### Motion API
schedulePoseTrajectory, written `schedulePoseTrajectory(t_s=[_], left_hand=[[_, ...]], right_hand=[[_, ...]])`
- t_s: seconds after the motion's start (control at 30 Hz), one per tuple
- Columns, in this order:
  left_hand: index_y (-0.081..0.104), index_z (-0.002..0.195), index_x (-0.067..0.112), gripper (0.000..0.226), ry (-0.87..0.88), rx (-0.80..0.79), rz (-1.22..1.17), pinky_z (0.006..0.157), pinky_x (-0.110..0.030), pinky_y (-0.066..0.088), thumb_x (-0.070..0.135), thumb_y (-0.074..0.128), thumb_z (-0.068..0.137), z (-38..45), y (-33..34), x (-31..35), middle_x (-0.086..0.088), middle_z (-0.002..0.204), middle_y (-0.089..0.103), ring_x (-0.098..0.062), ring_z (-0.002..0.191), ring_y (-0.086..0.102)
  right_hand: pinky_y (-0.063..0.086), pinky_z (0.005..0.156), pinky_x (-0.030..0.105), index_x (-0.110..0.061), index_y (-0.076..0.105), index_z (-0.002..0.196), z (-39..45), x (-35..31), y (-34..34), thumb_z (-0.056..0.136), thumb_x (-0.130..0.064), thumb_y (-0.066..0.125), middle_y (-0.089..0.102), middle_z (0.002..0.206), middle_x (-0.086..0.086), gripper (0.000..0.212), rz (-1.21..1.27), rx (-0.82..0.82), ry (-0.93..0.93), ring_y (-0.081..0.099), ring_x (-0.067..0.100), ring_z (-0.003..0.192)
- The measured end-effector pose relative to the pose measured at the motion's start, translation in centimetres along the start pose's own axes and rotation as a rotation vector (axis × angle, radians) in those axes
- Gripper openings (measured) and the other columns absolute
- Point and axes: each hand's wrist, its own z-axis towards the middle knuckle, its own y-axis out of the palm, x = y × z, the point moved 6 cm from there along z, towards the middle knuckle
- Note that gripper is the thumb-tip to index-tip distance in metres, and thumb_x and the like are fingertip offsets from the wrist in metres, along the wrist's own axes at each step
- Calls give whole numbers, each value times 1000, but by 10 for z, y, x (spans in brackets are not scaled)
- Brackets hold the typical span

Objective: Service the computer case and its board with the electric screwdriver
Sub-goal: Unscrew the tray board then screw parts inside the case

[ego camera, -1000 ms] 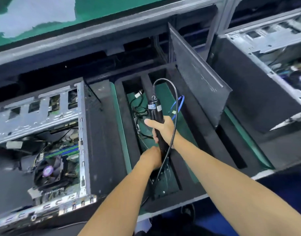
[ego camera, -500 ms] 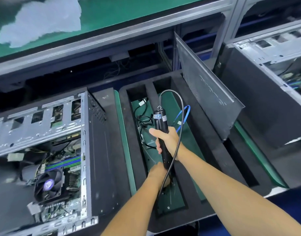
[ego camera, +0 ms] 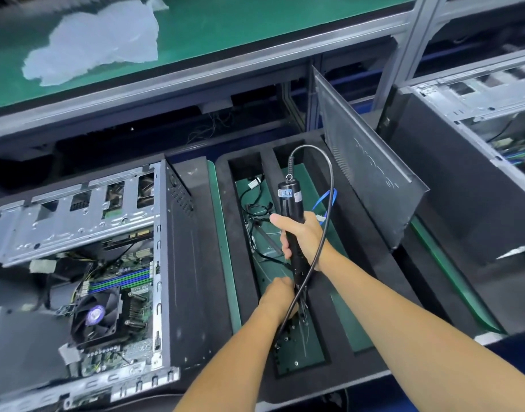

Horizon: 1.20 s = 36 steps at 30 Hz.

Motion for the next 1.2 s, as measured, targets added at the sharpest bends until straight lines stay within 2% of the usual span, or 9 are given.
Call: schedulePoseTrajectory(t_s=[0.1,0.2,0.37,0.47,0.67,0.8,0.93,1.03,1.2], left_hand=[[57,87,3,10,-7,54,-131,77,-33,48,6,48,83,-9,-15,2,-17,95,57,-36,95,59],[42,53,8,29,-5,189,-346,61,-35,43,4,51,80,-11,-36,1,-15,62,53,-44,81,56],[62,66,14,21,44,330,-737,62,-18,46,-1,60,81,-35,-98,7,4,61,55,-12,64,54],[58,61,18,26,96,515,-846,49,-13,39,-3,59,77,-53,-146,4,4,56,54,-8,53,49],[58,69,23,27,203,712,-1059,59,-16,43,-2,57,77,-106,-223,-29,8,64,57,-7,61,52],[65,78,10,21,319,709,-1225,62,-18,46,-10,59,76,-131,-259,-72,5,65,64,-5,61,59],[70,62,22,35,318,731,-1265,69,-23,51,-8,60,77,-143,-270,-131,6,67,67,-12,69,59],[71,73,19,25,360,646,-1266,75,-26,51,-4,64,81,-140,-269,-167,0,77,68,-14,74,60],[72,91,15,13,395,591,-1129,68,-11,49,5,64,87,-134,-271,-200,-5,87,69,-1,70,61]], right_hand=[[41,42,26,-11,52,62,-2,-3,1,74,-36,78,49,49,12,38,6,-3,-27,43,22,36],[41,44,29,-13,53,60,-4,-21,2,72,-37,79,49,49,13,38,53,-2,-89,42,23,37],[40,43,28,-16,53,54,-7,-99,25,67,-42,81,50,49,11,40,129,-81,-241,43,22,37],[40,43,29,-14,49,54,-10,-151,50,69,-40,80,49,48,10,43,195,-142,-341,42,22,37],[39,44,27,-18,53,57,-24,-213,126,71,-40,77,49,48,7,35,236,-247,-484,40,21,36],[38,42,27,-13,49,63,-30,-230,180,69,-38,77,47,48,9,38,249,-275,-542,39,21,36],[38,42,27,-20,53,56,-27,-234,239,77,-33,74,46,48,8,32,241,-266,-583,39,21,36],[39,42,29,-26,55,52,-20,-226,278,77,-34,74,46,47,6,33,167,-232,-633,40,22,35],[40,44,29,-28,60,55,-5,-204,307,73,-42,77,48,47,6,28,85,-144,-670,42,23,35]])
